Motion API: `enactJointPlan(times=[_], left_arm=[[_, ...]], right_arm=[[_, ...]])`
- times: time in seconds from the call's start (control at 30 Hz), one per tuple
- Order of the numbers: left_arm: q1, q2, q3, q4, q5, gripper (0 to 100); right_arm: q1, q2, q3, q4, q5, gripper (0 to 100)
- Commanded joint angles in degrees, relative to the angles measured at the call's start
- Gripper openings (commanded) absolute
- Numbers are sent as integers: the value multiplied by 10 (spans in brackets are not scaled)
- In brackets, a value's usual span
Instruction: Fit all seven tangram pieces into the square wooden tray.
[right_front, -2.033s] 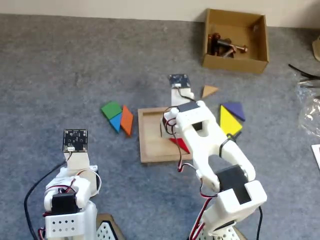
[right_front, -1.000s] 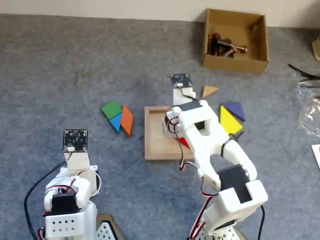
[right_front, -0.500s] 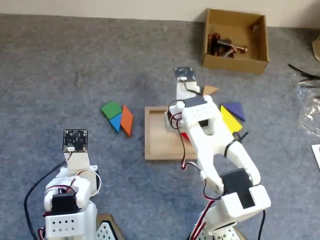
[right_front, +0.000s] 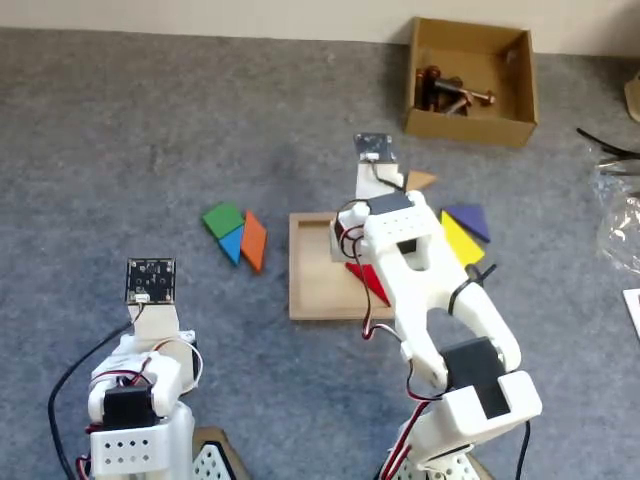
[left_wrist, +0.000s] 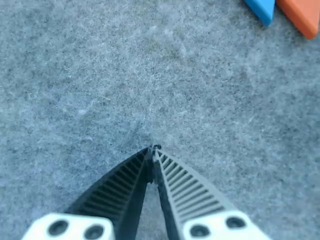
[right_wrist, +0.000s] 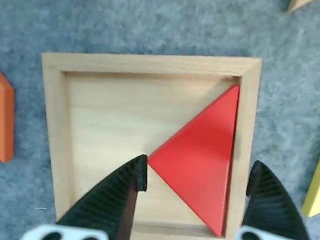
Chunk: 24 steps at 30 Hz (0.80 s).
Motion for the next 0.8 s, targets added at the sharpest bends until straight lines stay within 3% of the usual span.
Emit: enactJointPlan(times=[0.0, 0.23, 0.5, 0.77], left_arm=[[-5, 4, 12, 4, 1, 5], [-5, 4, 12, 4, 1, 5], [-5, 4, 12, 4, 1, 5], [-5, 4, 12, 4, 1, 5]], right_arm=[[-11, -27, -27, 4, -2, 286], [42, -30, -30, 8, 4, 283], [108, -36, -63, 78, 154, 283], [177, -41, -71, 78, 164, 283]])
